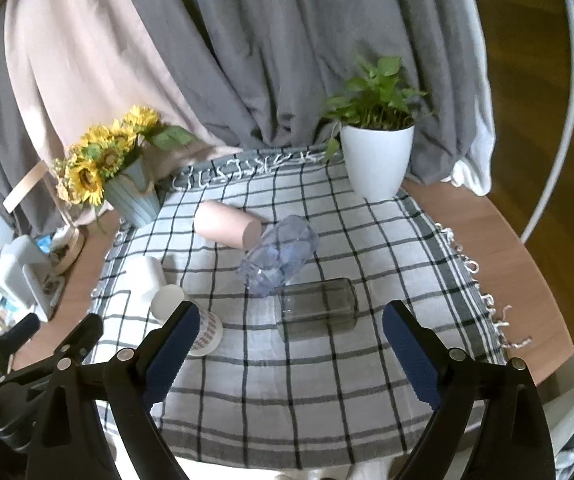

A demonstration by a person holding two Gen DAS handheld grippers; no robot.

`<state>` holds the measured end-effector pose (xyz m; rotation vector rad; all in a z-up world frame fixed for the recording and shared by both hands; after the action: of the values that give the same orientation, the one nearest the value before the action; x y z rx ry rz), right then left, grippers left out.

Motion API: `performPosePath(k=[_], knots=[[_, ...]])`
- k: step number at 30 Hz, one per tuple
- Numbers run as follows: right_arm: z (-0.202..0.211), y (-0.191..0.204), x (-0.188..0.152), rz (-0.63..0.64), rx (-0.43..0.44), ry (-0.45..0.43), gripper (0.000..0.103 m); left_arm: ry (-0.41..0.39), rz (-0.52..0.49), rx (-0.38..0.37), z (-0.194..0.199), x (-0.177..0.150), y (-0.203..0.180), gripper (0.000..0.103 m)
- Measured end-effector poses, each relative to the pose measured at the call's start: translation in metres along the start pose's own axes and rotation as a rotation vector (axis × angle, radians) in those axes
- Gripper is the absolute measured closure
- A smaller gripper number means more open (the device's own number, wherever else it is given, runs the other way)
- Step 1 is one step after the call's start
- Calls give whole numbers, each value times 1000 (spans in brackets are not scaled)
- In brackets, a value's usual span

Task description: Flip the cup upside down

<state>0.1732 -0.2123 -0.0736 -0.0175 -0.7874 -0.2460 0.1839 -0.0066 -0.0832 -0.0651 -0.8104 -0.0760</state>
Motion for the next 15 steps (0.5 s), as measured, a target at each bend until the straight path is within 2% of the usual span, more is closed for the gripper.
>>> performPosePath(k=[15], knots=[[68, 23, -40, -14, -51, -75, 10, -80, -35, -72, 57, -16, 18, 0]])
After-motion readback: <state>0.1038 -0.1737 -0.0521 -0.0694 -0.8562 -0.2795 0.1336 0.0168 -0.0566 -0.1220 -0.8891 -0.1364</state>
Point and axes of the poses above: each gripper's, at about its wrist camera, not at the fingertips, and z roughly against the way its jaws point, y to its left, x to its top, the point moved 6 cm from there along -z, roughly the way its jaws point, and after that the axes turned 5 degrees about -x, right-handed, at the moved point
